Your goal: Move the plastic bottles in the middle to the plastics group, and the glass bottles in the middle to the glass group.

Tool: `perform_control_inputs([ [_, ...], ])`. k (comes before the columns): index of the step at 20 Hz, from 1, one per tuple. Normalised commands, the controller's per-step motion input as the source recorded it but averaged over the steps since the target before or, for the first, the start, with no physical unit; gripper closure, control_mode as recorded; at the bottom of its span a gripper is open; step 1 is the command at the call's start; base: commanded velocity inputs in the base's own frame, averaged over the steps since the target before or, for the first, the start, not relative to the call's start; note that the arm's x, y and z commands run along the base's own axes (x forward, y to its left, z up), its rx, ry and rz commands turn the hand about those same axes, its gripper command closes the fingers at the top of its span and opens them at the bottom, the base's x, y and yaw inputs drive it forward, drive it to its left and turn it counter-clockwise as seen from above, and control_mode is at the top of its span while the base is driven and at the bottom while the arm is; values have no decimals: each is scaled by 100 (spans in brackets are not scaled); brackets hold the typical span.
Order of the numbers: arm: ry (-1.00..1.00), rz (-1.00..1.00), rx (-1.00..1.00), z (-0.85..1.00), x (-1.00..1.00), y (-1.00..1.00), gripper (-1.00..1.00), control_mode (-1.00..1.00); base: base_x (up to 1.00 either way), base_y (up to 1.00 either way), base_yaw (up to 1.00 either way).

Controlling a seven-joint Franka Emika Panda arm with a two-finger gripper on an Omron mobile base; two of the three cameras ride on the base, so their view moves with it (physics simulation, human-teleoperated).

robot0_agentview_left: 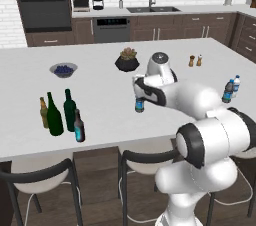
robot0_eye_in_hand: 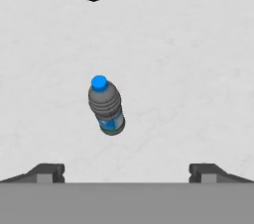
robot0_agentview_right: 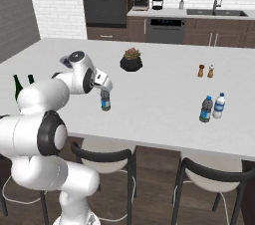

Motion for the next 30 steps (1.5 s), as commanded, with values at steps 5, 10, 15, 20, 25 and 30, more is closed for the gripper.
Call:
perform_control_inputs([
  [5,1,0,19,-22,46,5,-100,-100,0,0,0],
  [10,6,0,8,-27,38,2,-100,-100,0,0,0],
  [15,15,0,0,-19,30,16,-100,-100,0,0,0],
  [20,11,0,-2,-15,27,6,-100,-100,0,0,0],
  [25,3,0,-9,-5,25,-2,-100,-100,0,0,0],
  [30,2,0,-12,-12,16,0,-100,-100,0,0,0],
])
